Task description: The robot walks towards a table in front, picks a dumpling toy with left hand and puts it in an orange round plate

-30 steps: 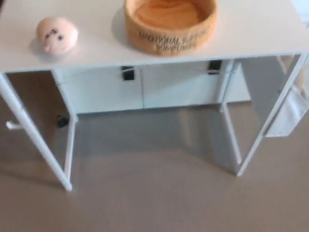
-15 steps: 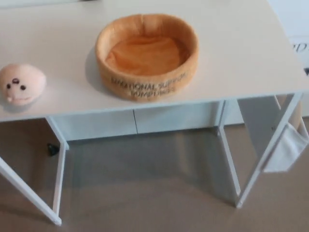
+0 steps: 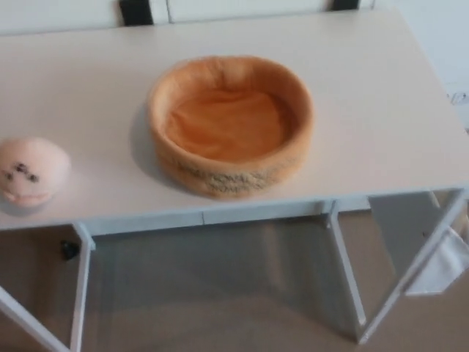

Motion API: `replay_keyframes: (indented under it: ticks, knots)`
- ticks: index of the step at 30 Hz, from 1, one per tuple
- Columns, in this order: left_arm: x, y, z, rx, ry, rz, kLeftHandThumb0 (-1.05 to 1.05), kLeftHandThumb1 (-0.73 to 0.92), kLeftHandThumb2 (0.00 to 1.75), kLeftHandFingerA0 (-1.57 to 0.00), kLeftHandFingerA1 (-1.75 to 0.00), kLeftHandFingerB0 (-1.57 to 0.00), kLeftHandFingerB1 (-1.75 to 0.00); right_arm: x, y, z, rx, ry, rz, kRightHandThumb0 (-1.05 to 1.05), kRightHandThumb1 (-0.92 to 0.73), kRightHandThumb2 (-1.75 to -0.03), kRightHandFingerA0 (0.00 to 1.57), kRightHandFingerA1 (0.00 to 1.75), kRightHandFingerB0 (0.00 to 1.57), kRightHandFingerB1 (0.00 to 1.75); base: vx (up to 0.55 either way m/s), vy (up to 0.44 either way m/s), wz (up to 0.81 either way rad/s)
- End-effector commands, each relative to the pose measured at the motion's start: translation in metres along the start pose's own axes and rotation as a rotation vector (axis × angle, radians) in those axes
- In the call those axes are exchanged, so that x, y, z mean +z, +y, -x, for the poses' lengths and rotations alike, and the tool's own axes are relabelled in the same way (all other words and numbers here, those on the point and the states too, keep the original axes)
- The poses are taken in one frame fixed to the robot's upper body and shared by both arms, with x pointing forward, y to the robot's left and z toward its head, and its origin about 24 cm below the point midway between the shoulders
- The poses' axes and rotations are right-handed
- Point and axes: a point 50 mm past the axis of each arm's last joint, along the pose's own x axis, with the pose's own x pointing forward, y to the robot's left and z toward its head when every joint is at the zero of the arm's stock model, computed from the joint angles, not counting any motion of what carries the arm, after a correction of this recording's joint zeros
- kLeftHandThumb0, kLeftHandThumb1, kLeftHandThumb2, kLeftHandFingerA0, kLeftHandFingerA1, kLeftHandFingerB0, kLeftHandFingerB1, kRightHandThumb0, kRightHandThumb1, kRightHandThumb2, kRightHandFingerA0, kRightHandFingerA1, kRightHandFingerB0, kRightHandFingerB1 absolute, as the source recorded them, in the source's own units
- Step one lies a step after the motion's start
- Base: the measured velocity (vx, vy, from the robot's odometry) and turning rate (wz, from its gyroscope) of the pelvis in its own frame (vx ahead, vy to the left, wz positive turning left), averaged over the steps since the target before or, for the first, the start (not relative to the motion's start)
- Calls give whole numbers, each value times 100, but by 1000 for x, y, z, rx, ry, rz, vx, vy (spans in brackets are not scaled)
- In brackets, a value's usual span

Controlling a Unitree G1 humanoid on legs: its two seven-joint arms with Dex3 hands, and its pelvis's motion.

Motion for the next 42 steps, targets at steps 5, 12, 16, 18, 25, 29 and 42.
replay_keyframes:
  ticks: [5,12,16,18,25,29,42]
  knots:
    - [3,9,-1,16,-6,-52,-18,63,58,-65,-57,-34,-37,-5,0,1,-17,15,-38,4,-52,-55,63,47,52,42,145,139,4]
    - [6,11,-3,18,-2,-72,-18,63,58,-66,-59,-34,-37,-5,2,1,-9,19,-27,2,-52,-55,63,46,52,41,63,-94,9]
    - [9,12,-4,17,-10,-62,-14,63,58,-63,-59,-34,-38,-6,3,2,-13,15,-25,2,-52,-55,63,46,53,42,24,-329,4]
    - [9,12,-4,17,-14,-51,-14,63,58,-63,-59,-34,-38,-6,3,2,-13,16,-26,2,-52,-55,63,46,53,42,62,-214,-4]
    - [12,13,-5,22,-21,-53,-11,63,58,-63,-60,-34,-38,-7,4,2,-13,19,-34,2,-52,-55,63,46,53,42,48,-43,-5]
    - [13,12,-5,23,-24,-39,-11,63,58,-63,-59,-34,-38,-9,3,3,-15,22,-36,2,-52,-55,63,46,53,42,30,120,11]
    - [30,16,-9,39,-86,-43,-15,63,58,-72,-65,-34,-39,4,-3,0,-37,-42,2,-5,-52,-55,64,46,53,42,38,62,2]
